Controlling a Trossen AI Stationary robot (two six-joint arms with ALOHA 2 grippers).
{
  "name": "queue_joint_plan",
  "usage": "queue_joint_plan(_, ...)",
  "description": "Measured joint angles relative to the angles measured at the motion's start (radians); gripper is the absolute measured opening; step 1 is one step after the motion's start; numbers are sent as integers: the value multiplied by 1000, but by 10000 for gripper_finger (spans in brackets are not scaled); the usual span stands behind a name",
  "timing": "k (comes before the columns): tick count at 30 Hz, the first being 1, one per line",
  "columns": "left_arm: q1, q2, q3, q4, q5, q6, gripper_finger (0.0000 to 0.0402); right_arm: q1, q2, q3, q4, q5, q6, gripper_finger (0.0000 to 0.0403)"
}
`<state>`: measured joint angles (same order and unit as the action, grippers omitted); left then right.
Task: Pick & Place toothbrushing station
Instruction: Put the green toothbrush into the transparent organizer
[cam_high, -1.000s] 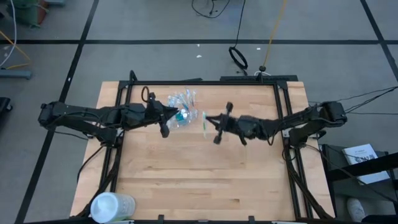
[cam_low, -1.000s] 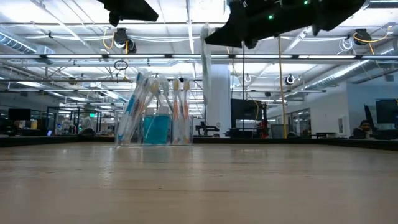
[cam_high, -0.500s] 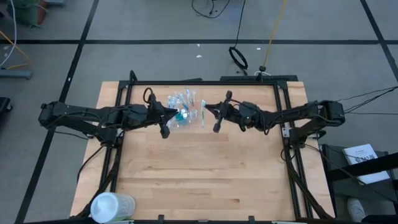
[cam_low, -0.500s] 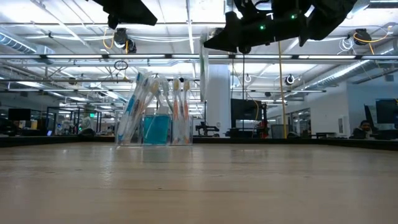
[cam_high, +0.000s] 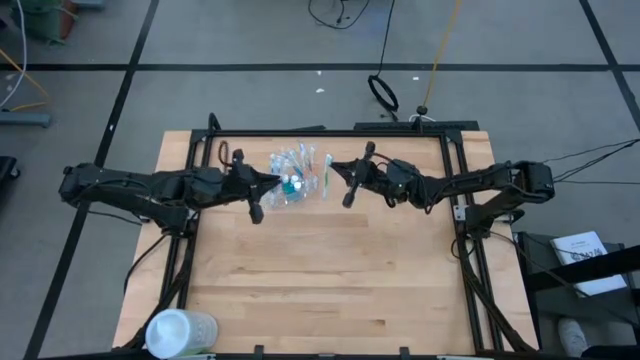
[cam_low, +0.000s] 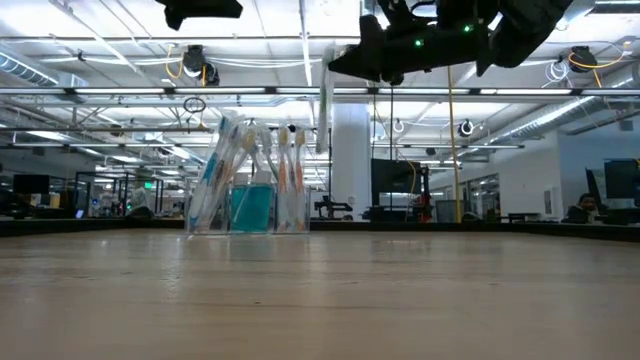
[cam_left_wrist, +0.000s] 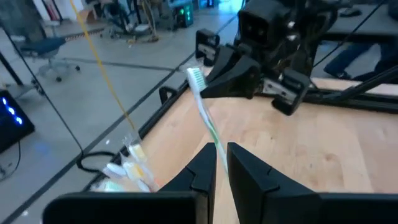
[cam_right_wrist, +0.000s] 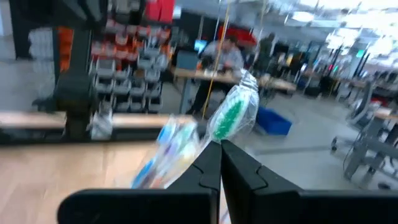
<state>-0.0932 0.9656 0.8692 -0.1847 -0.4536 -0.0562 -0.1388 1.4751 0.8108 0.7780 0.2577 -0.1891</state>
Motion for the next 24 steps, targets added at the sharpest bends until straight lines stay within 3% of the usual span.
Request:
queue_joint_plan(4,-11,-46,0,-7,0,27,44,-25,56,1,156,-4,-15,0)
queue_joint_plan(8,-14,-66,0,-14,-1,36,44,-63,137,21,337,-88,-11,0)
queue_joint_plan(13,-12,-65,0,-10,-31,73,44,-79,285,99,349,-99,-71,0)
queue_joint_plan(17,-9,-61,0,-11,-73,82,44,-84,377,152,361,-1,-177,0)
queue_joint_plan(24,-9,-61,0,-40,-76,82,44,-91,425,183,357,57,-251,0)
